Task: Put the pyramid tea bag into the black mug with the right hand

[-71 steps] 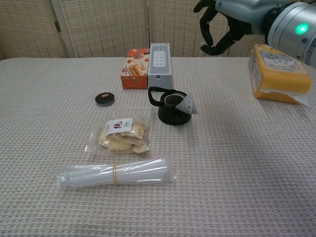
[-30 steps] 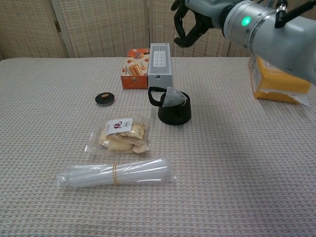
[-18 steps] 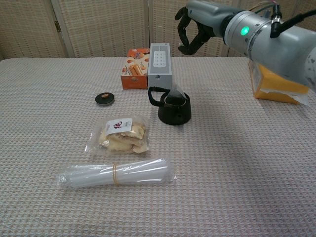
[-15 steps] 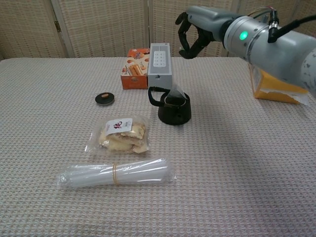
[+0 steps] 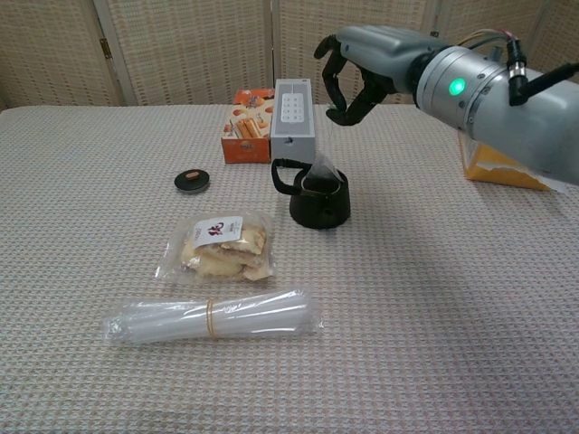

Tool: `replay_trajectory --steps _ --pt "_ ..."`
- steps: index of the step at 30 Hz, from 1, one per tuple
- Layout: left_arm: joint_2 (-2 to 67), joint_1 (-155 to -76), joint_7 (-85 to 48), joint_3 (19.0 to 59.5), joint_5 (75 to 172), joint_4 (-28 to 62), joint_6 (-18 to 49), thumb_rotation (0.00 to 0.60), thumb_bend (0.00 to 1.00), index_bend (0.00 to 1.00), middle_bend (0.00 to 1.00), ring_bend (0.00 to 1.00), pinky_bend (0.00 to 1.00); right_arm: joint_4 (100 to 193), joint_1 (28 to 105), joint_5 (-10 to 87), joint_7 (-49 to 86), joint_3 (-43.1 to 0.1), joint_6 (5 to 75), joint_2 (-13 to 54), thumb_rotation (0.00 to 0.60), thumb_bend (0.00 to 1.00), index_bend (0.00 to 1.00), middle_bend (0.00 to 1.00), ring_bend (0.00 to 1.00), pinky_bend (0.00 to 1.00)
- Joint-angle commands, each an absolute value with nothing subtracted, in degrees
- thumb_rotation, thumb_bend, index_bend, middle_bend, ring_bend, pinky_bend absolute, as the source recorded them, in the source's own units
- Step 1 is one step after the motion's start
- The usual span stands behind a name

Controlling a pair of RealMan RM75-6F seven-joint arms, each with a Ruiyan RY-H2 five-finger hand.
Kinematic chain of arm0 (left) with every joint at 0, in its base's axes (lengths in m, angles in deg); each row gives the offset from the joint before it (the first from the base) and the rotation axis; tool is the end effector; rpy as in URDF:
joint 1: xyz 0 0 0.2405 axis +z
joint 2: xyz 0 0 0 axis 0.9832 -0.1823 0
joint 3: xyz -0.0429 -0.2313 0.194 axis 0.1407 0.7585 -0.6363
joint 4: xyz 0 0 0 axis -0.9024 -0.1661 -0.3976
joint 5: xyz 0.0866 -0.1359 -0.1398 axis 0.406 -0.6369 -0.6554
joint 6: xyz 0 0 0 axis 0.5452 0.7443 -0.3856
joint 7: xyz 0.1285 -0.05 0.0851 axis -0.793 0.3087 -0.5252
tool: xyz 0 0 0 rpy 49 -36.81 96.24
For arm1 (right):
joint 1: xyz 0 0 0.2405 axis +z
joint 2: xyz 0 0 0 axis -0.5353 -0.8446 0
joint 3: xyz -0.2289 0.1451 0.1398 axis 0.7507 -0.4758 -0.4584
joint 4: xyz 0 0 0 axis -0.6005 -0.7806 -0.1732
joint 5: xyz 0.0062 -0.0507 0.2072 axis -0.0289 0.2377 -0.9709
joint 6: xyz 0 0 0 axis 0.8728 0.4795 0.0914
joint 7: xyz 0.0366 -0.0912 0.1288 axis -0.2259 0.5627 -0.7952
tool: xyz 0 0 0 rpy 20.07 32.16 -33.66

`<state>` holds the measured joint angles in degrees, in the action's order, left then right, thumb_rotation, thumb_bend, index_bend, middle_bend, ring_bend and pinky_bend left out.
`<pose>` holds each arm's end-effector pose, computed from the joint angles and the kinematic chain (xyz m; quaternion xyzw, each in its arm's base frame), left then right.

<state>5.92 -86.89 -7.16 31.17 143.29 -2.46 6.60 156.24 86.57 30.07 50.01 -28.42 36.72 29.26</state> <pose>-0.3879 0.2056 0.2014 -0.5901 -0.4823 -0.3261 0.5593 -0.0825 -0.4440 -0.0098 0.7158 -0.3159 0.4287 0.4517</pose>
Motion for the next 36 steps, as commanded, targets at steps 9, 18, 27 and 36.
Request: replay_trajectory --steps 9,18,27,36 --pt "5.79 -86.42 -7.10 31.01 144.04 -2.72 5.54 0.600 0.13 0.00 0.09 0.14 0.28 160.09 85.63 30.91 50.40 -28.05 37.88 28.01 0.600 0.36 0.67 0.10 0.00 0.00" --pt "5.65 -86.11 -6.80 30.90 144.67 -2.76 4.79 0.600 0.13 0.00 0.09 0.14 0.28 162.28 85.28 31.81 51.57 -27.60 38.97 27.72 0.600 0.36 0.67 0.10 0.00 0.00" --pt "5.55 -85.84 -6.72 30.75 145.30 -2.86 4.13 0.600 0.13 0.00 0.09 0.14 0.28 164.73 84.90 32.66 52.76 -27.62 40.47 27.21 0.600 0.36 0.67 0.10 0.00 0.00" --pt "5.46 -85.61 -6.45 30.71 145.53 -2.83 3.69 0.600 0.13 0.00 0.09 0.14 0.28 165.04 84.91 32.13 54.30 -27.40 40.80 27.62 0.600 0.36 0.67 0.10 0.00 0.00"
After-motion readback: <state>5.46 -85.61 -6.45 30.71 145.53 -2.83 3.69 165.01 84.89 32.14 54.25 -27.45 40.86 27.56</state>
